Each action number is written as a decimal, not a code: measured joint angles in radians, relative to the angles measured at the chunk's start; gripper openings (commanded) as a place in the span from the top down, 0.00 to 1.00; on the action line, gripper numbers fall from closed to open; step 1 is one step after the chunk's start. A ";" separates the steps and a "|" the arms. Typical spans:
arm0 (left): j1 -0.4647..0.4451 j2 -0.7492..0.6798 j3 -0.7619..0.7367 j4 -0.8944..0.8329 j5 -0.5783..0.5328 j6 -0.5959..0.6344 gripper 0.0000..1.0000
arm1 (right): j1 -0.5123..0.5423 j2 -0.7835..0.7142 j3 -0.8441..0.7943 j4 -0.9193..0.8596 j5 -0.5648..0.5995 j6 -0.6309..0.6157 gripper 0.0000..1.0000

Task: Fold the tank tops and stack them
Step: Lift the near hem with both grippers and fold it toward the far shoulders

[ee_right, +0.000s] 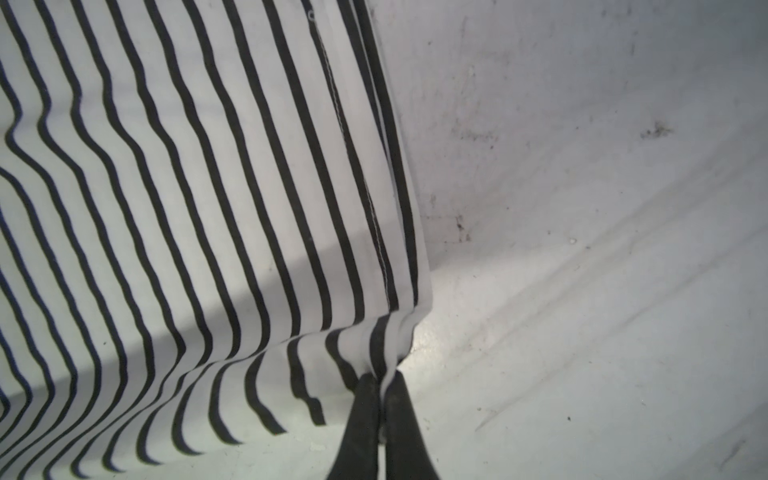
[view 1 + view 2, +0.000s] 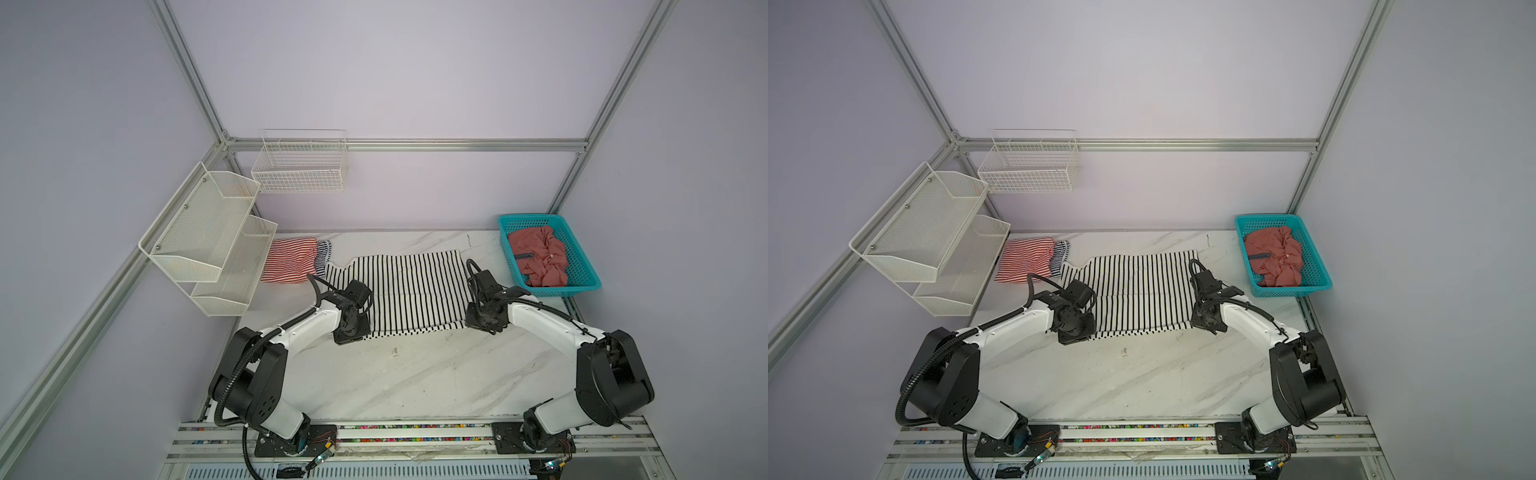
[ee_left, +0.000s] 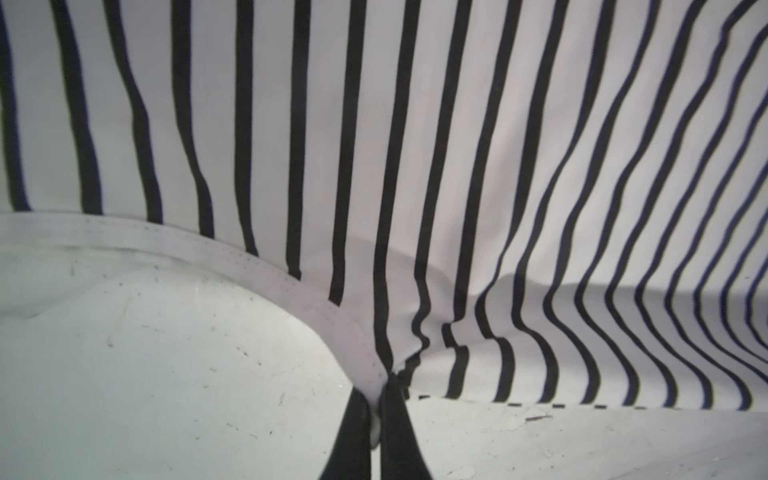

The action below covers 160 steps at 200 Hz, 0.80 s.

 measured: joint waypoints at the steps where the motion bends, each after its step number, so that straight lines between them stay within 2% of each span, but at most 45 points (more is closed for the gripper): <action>1: 0.001 0.000 0.002 0.000 0.000 0.001 1.00 | 0.000 0.002 0.001 0.000 0.001 0.000 1.00; 39: 0.025 0.016 0.066 -0.011 0.000 0.048 1.00 | -0.005 0.056 0.084 -0.001 0.011 -0.034 1.00; 160: 0.069 0.256 0.352 -0.064 0.002 0.181 1.00 | -0.111 0.272 0.296 0.002 -0.002 -0.177 1.00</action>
